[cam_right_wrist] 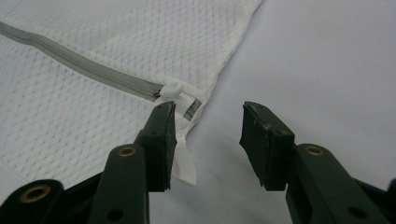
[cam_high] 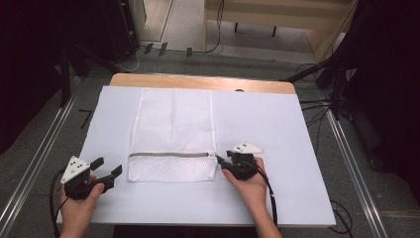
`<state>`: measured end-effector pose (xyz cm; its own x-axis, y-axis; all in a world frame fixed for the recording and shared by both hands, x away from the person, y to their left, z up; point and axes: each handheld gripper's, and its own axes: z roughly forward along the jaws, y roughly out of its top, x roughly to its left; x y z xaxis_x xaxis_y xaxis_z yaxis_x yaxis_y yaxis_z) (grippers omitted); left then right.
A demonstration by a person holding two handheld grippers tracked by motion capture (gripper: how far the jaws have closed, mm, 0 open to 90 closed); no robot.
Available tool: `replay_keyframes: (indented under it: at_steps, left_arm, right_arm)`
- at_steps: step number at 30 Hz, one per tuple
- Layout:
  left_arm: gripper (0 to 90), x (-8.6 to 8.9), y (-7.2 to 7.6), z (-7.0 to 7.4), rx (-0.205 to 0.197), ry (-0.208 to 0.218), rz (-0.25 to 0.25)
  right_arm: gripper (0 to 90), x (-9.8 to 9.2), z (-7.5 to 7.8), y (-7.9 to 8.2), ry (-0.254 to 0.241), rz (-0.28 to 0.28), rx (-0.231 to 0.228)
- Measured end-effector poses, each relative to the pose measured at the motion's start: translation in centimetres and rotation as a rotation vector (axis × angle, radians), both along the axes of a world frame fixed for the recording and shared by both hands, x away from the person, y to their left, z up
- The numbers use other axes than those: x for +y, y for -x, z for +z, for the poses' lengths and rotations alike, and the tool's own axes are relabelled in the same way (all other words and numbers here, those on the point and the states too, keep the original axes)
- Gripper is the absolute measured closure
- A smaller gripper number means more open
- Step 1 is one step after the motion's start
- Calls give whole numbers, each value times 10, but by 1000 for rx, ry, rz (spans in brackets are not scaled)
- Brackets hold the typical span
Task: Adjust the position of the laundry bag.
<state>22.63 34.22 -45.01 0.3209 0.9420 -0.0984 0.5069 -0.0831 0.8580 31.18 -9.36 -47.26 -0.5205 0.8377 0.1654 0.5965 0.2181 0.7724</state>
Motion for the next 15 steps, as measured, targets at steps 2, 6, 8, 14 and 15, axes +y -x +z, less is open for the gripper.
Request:
replay_keyframes:
  at_steps: [2,6,8,14,15]
  left_arm:
    - [256,0,0,0,2,3,-1]
    - [261,0,-1,-1,8,8,-2]
    - [263,-1,-1,-1,9,5,2]
    - [267,-2,0,-1,10,0,-4]
    - [267,-2,0,-1,9,1,-5]
  right_arm:
    - [568,2,-2,-1,-7,5,6]
    - [570,17,-7,-5,4,32,18]
    - [634,24,-9,-4,39,18,6]
    - [892,28,-7,-1,92,-10,-18]
    - [892,28,-7,-1,92,-10,-18]
